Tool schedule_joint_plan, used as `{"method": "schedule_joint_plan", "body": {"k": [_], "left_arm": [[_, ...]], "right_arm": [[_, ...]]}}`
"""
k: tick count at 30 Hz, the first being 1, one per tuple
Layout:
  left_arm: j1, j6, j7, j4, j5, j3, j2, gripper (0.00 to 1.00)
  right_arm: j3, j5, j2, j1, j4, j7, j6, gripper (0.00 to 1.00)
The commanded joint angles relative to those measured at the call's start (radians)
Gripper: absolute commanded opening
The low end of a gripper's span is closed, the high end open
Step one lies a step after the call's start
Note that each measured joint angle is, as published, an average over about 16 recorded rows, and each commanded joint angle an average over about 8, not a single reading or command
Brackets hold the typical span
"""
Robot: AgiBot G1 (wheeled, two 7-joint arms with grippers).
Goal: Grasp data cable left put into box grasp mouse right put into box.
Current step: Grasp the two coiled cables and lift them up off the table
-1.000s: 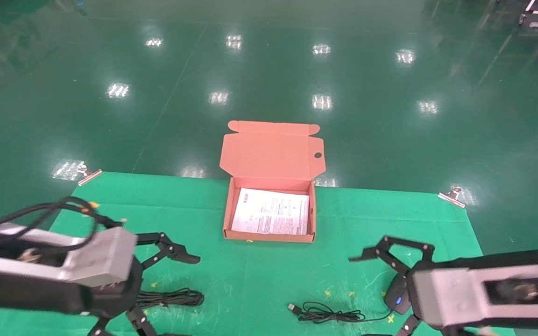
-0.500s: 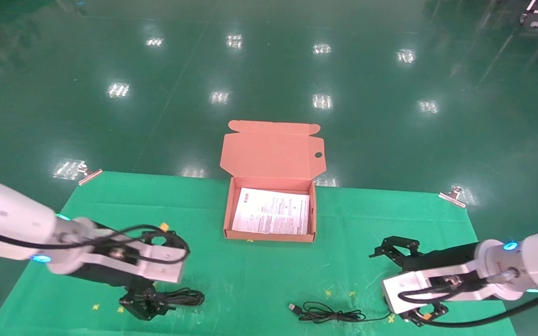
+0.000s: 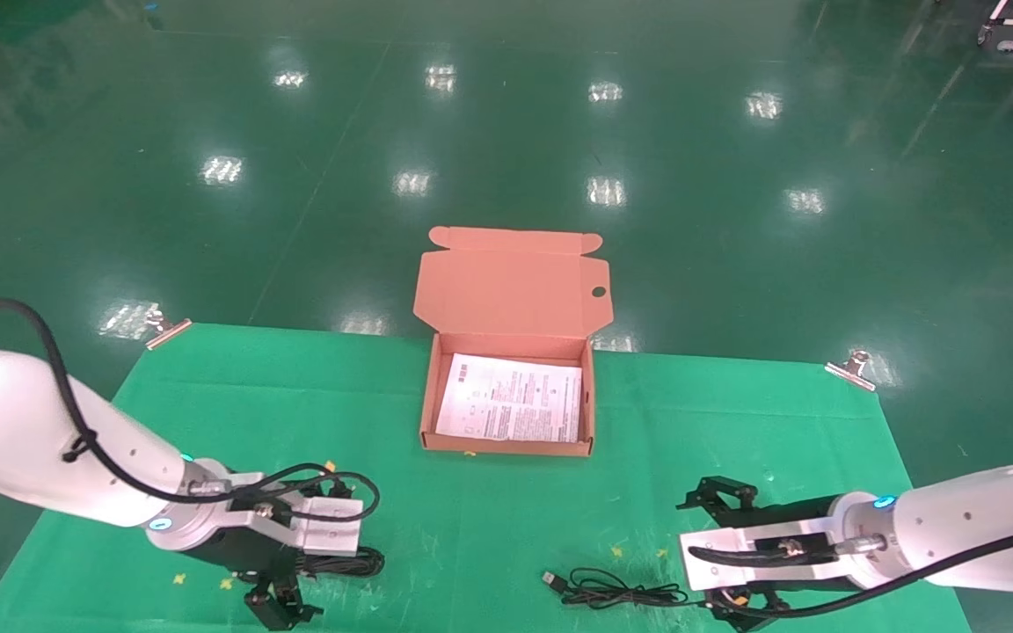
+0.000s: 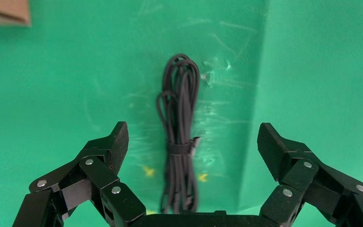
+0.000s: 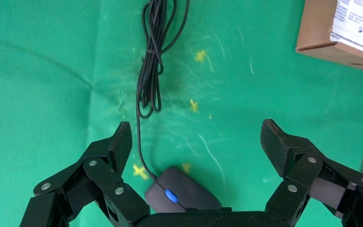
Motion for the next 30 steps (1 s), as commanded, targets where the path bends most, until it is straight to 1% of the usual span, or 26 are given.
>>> {"method": "schedule_joint_plan", "body": {"k": [1, 7, 12, 17, 18, 25, 26, 30], "left_arm": [[-0.001, -0.012, -0.001, 0.057, 0.001, 0.000, 0.019, 1.00], [-0.005, -0.057, 0.018, 0.242, -0.030, -0.021, 0.063, 1.00], [-0.012, -0.087, 0.067, 0.373, -0.047, -0.030, 0.094, 1.00], [-0.022, -0.129, 0.122, 0.469, -0.048, -0.033, 0.120, 1.00], [-0.024, -0.137, 0.132, 0.484, -0.049, -0.034, 0.125, 0.94], [-0.036, -0.171, 0.182, 0.558, -0.055, -0.040, 0.145, 0.07], [-0.037, -0.172, 0.184, 0.562, -0.056, -0.040, 0.146, 0.00], [-0.039, -0.175, 0.186, 0.568, -0.057, -0.041, 0.148, 0.00]], "right_arm": [[0.002, 0.006, -0.013, -0.013, -0.028, 0.002, 0.017, 1.00], [0.000, 0.022, -0.057, -0.025, -0.110, -0.018, 0.044, 1.00], [-0.004, 0.024, -0.087, -0.023, -0.165, -0.043, 0.062, 1.00], [-0.007, 0.027, -0.112, -0.022, -0.218, -0.078, 0.080, 1.00], [-0.007, 0.028, -0.116, -0.021, -0.229, -0.086, 0.083, 1.00], [-0.004, 0.040, -0.135, -0.020, -0.291, -0.109, 0.099, 0.12], [-0.002, 0.041, -0.136, -0.020, -0.295, -0.109, 0.101, 0.00], [0.000, 0.045, -0.137, -0.021, -0.303, -0.109, 0.104, 0.00]]}}
